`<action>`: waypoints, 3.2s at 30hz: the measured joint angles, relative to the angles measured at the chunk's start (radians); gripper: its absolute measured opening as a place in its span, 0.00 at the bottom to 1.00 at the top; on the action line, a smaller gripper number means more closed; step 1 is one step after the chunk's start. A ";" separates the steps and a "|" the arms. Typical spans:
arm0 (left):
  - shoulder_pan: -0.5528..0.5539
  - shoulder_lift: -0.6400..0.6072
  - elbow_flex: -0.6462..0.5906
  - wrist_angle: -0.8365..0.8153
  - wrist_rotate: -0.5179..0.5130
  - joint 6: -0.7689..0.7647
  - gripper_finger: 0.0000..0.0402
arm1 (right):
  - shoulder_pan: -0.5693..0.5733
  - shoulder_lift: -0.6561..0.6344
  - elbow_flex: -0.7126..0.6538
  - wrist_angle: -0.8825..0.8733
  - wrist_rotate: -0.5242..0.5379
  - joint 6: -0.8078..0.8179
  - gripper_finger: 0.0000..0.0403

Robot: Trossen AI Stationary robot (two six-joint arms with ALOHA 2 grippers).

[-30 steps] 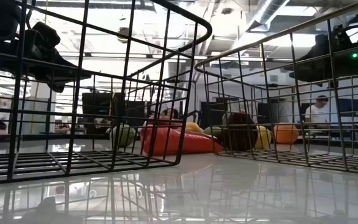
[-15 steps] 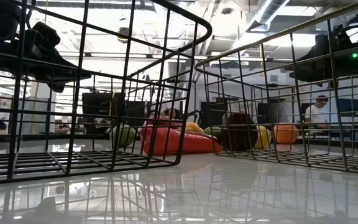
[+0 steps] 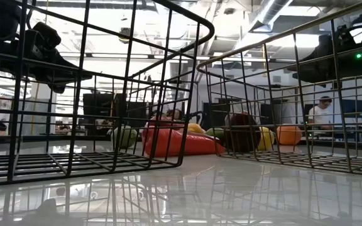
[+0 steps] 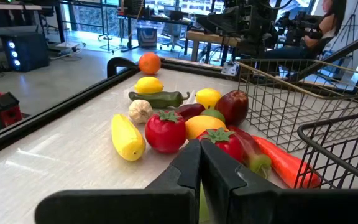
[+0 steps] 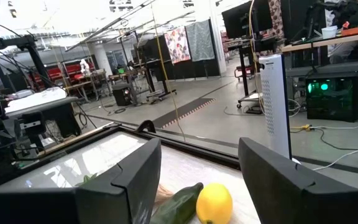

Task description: Sort produce into baskets

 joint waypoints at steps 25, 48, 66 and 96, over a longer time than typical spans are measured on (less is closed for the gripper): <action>0.000 0.000 0.000 0.000 0.000 0.000 0.00 | 0.000 0.000 0.000 0.000 0.000 0.000 0.61; 0.000 0.000 0.000 0.010 0.000 -0.131 0.00 | 0.000 0.000 0.000 0.000 0.000 0.000 0.61; 0.001 0.000 0.000 0.033 -0.043 -0.294 0.00 | 0.000 0.000 0.000 0.005 0.000 0.109 0.61; 0.000 0.045 0.099 0.510 -0.051 0.183 0.00 | -0.008 0.013 0.005 0.042 -0.243 0.536 0.61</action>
